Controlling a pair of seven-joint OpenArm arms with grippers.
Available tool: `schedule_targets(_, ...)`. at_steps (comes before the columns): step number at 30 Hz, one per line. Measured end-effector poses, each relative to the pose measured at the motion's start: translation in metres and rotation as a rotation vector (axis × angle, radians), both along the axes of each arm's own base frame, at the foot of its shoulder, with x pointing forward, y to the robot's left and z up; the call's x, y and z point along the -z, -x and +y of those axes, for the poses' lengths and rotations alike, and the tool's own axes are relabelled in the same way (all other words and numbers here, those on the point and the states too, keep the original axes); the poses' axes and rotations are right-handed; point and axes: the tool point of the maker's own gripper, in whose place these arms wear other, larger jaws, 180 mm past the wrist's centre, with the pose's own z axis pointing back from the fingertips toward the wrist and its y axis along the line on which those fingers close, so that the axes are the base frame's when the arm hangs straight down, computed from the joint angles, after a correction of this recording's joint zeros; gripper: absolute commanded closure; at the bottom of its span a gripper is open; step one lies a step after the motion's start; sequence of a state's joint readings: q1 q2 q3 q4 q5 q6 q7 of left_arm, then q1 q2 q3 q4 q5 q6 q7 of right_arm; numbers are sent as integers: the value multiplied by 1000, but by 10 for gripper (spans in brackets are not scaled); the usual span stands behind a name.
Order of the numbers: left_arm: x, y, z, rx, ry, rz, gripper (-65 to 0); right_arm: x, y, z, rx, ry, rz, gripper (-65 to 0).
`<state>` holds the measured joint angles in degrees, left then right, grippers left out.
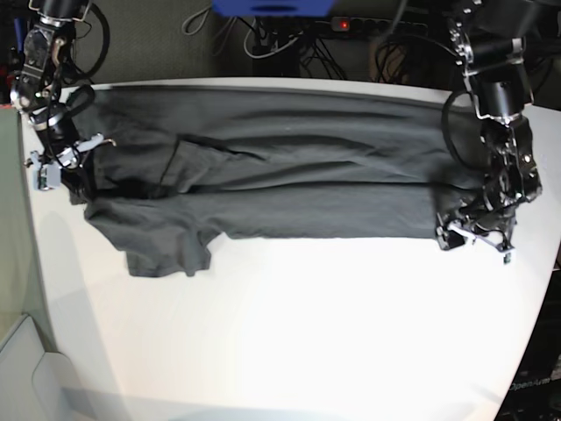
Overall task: Layout the t-shirt on the table in an organized manner, then fold the t-shirt properly
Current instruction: 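Release and regrasp the stacked shirt end with the left gripper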
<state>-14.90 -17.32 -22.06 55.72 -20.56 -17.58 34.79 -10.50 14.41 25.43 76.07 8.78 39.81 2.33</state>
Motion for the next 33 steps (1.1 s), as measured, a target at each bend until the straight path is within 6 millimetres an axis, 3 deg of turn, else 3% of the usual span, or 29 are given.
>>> schedule_targets(3, 1, -1, -1, 3, 3, 3, -478, 1, 1, 0, 0, 1, 3, 0)
schedule_targets(6, 2, 0, 0, 2, 3, 4, -408, 1, 1, 0, 0, 1, 4, 0)
schedule_targets(13, 5, 2, -1, 4, 7, 19, -103, 1, 1, 0, 0, 1, 4, 0)
schedule_targets(15, 7, 3, -3, 5, 10, 28, -54, 1, 1, 0, 0, 1, 4, 0)
schedule_targets(20, 3, 3, -3, 13, 3, 24, -40, 1, 1, 0, 0, 1, 4, 0)
schedule_targets(28, -38, -4, -11, 81, -42, 14, -40, 1, 1, 0, 0, 0, 4, 0)
schedule_targets(33, -58, 8, -11, 102, -59, 34, -40, 0, 0, 0, 0, 1, 1, 0)
